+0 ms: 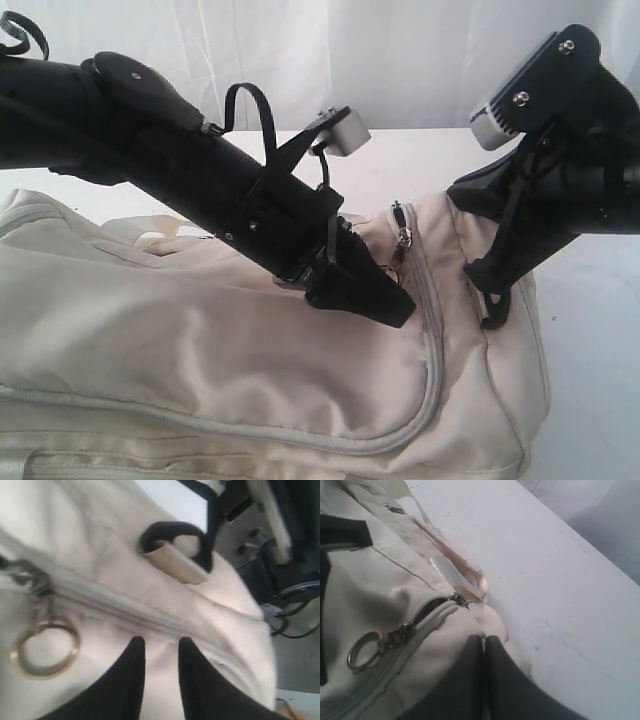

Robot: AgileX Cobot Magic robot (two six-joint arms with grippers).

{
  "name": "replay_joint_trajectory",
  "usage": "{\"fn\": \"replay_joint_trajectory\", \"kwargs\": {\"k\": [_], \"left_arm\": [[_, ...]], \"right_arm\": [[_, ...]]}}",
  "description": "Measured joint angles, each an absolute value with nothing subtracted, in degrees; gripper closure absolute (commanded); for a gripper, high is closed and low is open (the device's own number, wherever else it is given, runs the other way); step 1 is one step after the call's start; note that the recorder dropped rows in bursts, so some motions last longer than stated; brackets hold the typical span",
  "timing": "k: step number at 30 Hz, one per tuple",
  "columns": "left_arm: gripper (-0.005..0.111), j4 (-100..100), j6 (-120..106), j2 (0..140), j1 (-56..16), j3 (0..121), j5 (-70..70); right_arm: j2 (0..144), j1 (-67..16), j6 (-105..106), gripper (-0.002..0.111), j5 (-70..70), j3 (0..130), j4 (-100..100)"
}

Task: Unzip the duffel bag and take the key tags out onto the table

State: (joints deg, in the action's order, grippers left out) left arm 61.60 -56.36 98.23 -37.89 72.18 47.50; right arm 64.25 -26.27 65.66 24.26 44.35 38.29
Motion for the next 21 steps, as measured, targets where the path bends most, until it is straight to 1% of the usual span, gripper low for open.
{"fn": "replay_joint_trajectory", "kwargs": {"k": [3, 5, 21], "left_arm": [[0.047, 57.37, -56.36, 97.95, -37.89, 72.18, 42.94], [0.039, 56.04, -56.36, 97.95, -37.89, 72.18, 40.76], [0.039, 55.50, -68.60, 99.03, -38.49, 72.18, 35.10]], "right_arm": [[64.25, -26.27, 65.66, 0.108, 24.26, 44.35, 38.29], [64.25, -26.27, 65.66, 0.108, 24.26, 44.35, 38.35], [64.25, -26.27, 65.66, 0.108, 23.39, 44.35, 38.44]]}}
